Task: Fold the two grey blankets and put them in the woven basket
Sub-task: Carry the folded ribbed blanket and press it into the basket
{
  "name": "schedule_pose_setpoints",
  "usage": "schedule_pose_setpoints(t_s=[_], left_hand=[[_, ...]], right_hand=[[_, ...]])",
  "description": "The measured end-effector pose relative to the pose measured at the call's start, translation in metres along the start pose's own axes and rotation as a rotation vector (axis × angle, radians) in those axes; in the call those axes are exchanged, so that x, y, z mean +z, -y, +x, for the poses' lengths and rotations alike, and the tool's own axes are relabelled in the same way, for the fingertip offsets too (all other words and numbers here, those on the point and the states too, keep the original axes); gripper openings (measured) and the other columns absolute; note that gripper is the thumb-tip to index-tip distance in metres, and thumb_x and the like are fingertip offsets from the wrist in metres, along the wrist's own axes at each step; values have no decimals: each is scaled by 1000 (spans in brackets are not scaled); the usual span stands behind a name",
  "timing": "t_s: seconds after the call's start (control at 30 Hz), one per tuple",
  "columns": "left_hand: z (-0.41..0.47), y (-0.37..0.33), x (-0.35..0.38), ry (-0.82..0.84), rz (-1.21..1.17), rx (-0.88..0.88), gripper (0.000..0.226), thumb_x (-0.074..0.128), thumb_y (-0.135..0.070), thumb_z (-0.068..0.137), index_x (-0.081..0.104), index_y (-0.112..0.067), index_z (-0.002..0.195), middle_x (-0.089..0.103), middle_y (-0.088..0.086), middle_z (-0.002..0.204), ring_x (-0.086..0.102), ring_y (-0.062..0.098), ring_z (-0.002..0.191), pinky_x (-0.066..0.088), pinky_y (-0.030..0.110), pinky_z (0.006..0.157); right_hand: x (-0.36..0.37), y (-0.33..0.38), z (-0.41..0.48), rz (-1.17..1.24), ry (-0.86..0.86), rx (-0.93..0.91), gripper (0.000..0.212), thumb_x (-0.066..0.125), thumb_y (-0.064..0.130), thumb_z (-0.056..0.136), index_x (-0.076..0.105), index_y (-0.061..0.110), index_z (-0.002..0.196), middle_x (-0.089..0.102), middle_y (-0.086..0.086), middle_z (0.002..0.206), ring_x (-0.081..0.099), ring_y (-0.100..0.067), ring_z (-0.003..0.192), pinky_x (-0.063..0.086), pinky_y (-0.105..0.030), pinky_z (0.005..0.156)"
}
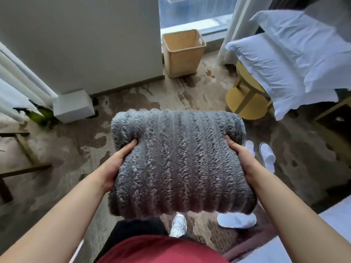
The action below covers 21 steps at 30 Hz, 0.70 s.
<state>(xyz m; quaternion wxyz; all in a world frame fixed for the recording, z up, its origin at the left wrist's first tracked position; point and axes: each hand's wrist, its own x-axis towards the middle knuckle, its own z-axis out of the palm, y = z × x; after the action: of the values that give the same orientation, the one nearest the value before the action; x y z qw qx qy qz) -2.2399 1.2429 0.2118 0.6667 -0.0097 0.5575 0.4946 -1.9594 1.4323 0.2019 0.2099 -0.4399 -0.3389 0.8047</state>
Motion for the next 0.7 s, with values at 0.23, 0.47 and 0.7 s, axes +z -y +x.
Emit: schedule_pose_setpoints(t_s=[0.23, 0.47, 0.7], left_hand=[[115, -135, 15, 0, -22, 15, 42, 63, -48, 74, 79, -12, 87, 76, 10, 88, 73, 22, 75, 59, 31, 62], [259, -292, 69, 92, 58, -25, 40, 62, -47, 73, 79, -11, 80, 75, 10, 81, 73, 21, 69, 58, 30, 58], [380, -419, 134, 156, 138, -74, 37, 63, -46, 75, 79, -15, 87, 76, 9, 90, 73, 22, 78, 59, 31, 62]], right_hand=[[22, 93, 151, 27, -10, -7, 27, 54, 35, 80, 79, 32, 70, 75, 13, 77, 72, -4, 70, 55, -19, 53], [16, 197, 278, 77, -180, 0, 36, 49, 41, 91, 79, 34, 72, 76, 7, 82, 74, -13, 74, 57, -26, 56], [-6, 294, 381, 103, -294, 19, 26, 69, 50, 65, 80, 32, 79, 76, -4, 89, 74, -24, 76, 57, -31, 57]])
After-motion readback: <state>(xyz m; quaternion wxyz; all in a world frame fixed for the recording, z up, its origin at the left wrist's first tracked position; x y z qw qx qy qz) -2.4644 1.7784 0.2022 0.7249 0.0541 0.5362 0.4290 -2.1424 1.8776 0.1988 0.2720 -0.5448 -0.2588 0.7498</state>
